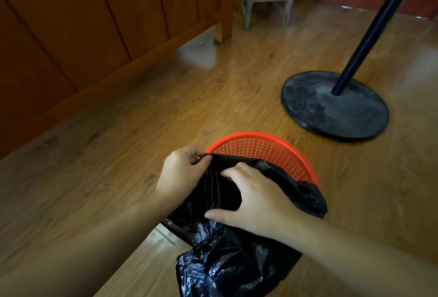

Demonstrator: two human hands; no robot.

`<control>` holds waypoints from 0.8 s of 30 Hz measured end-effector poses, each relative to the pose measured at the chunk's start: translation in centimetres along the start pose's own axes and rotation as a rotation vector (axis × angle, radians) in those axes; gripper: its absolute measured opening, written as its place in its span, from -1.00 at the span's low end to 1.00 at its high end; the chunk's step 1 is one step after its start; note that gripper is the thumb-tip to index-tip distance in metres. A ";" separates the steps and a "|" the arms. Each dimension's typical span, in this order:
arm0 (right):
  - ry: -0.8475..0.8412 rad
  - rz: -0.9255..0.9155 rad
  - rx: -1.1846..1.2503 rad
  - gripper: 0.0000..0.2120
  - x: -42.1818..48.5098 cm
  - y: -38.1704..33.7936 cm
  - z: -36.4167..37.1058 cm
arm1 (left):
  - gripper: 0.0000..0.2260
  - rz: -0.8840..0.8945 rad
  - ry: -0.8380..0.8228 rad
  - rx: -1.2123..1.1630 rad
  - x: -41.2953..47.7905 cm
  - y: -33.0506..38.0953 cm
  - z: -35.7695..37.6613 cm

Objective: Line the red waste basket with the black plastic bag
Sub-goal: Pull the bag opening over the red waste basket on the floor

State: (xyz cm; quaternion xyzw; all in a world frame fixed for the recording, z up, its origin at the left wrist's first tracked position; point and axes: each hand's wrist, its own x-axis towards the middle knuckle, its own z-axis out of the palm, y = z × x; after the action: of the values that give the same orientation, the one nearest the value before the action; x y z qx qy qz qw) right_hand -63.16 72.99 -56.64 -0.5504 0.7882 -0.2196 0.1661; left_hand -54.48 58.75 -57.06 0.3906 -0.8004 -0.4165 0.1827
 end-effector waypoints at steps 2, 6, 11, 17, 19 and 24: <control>0.018 -0.030 -0.033 -0.52 0.1 -0.2 0.5 | -0.88 -0.045 -0.001 -0.043 -0.4 -0.1 -0.4; 0.132 -0.037 0.062 -0.93 0.1 0.7 0.3 | -0.92 -0.054 -0.077 -0.126 -0.9 -0.6 -1.1; 0.325 0.015 0.053 -0.97 0.9 2.4 -1.4 | -0.68 0.306 -0.177 -0.043 -1.2 -0.8 -2.6; 0.429 0.092 0.076 -0.98 2.2 4.6 -2.5 | -0.37 0.717 -0.320 0.254 -0.7 0.7 -3.3; 0.429 0.111 0.062 -0.99 2.4 5.3 -2.7 | -0.38 0.711 -0.362 0.355 -0.1 0.5 -3.3; 0.377 0.162 -0.027 -0.97 2.1 7.3 -2.8 | -0.43 0.459 -0.415 0.371 1.7 -1.0 -3.0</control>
State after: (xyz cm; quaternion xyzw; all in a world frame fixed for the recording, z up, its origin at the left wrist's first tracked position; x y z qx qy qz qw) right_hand -71.07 73.63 -58.16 -0.4364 0.8501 -0.2938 0.0253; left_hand -53.19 55.50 -56.19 0.1344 -0.9493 -0.2825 0.0310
